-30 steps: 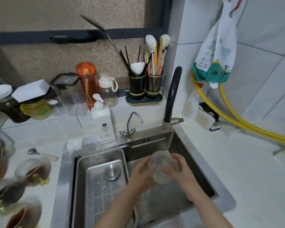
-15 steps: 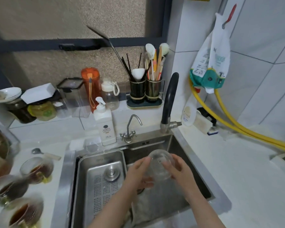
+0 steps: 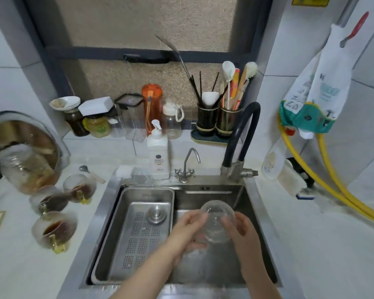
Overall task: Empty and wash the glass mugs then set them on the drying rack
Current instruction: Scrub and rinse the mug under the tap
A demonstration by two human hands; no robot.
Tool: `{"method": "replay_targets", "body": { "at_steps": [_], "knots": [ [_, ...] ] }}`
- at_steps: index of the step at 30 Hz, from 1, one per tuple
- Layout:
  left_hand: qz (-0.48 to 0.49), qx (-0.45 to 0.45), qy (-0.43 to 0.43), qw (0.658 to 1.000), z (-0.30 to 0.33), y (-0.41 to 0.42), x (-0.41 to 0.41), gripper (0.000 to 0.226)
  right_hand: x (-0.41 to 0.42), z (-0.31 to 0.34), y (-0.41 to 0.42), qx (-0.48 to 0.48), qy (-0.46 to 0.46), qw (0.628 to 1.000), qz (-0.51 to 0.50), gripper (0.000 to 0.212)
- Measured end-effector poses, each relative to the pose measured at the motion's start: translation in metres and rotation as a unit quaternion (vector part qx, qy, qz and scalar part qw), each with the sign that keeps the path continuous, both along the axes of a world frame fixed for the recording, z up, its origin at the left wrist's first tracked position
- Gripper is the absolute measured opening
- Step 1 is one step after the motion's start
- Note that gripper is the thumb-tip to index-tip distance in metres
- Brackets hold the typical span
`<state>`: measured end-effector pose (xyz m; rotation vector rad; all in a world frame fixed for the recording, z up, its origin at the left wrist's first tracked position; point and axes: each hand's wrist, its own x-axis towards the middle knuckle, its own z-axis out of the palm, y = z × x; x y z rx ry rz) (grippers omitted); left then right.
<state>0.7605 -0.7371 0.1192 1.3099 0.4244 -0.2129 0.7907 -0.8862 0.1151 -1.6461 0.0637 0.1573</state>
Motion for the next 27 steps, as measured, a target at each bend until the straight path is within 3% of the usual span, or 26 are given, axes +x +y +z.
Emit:
{"method": "replay_targets", "body": {
  "at_steps": [5,6,9,15,18,22,27],
  "knots": [
    [0.061,0.000,-0.008,0.998,-0.008,-0.014,-0.012,0.072,-0.006,-0.005,-0.005,0.071,-0.008,0.996,0.049,0.033],
    [0.064,-0.004,-0.006,0.998,-0.009,-0.016,-0.015,0.071,-0.006,-0.007,-0.005,0.088,0.001,0.995,0.036,0.034],
    [0.072,0.006,-0.003,0.997,-0.015,-0.020,-0.021,0.038,-0.007,-0.013,-0.002,0.103,0.021,0.994,0.012,0.040],
    [0.122,0.033,0.002,0.992,-0.020,-0.017,-0.033,0.027,-0.016,-0.014,0.008,0.025,0.003,0.998,0.065,0.039],
    [0.150,0.049,-0.021,0.987,-0.019,-0.010,-0.037,0.043,-0.017,-0.005,0.017,0.045,-0.004,0.995,0.094,0.043],
    [0.190,0.048,-0.071,0.978,-0.005,0.019,-0.051,0.046,-0.020,0.001,0.046,0.081,-0.005,0.990,0.113,0.045],
    [0.242,0.088,-0.096,0.961,0.014,0.075,-0.089,0.055,-0.046,0.014,0.103,0.059,-0.044,0.979,0.190,0.050]
  ]
}}
